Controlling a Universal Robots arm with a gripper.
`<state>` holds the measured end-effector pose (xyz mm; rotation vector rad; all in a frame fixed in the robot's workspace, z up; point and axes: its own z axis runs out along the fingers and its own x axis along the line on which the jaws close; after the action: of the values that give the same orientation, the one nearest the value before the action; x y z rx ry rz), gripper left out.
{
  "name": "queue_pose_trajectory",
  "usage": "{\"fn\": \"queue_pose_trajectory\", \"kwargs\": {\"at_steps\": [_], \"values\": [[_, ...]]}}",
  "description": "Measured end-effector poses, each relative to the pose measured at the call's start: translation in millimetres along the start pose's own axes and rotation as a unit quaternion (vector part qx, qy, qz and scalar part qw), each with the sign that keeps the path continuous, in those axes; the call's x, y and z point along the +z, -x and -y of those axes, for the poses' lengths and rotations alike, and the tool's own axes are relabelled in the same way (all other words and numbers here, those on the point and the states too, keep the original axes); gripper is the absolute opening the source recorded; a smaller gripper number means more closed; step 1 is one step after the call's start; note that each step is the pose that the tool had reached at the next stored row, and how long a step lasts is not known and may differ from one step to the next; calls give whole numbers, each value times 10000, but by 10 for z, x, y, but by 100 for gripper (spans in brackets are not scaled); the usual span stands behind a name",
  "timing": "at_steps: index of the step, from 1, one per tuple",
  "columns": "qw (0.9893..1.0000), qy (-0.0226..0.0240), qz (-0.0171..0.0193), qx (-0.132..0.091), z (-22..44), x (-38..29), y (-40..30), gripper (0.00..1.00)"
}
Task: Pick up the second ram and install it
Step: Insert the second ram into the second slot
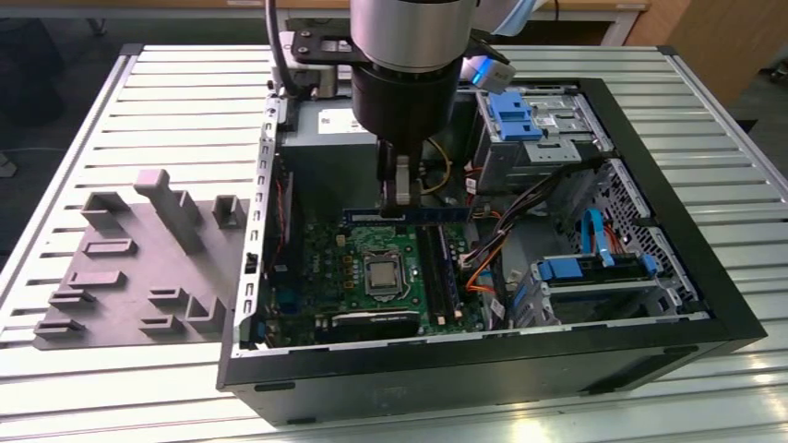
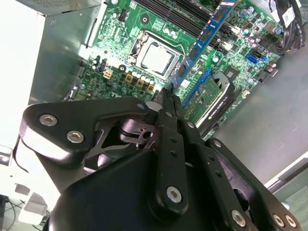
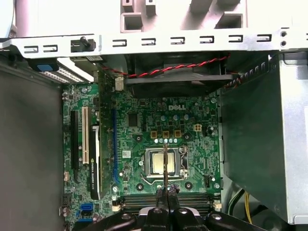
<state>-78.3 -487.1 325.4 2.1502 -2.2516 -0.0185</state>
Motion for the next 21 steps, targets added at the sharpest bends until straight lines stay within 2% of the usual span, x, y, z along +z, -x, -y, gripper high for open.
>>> {"fn": "queue_pose_trajectory", "kwargs": {"at_steps": [13,21], "values": [[9991,5,12,427,0,2,0,11],[9979,8,18,649,0,2,0,11]]}}
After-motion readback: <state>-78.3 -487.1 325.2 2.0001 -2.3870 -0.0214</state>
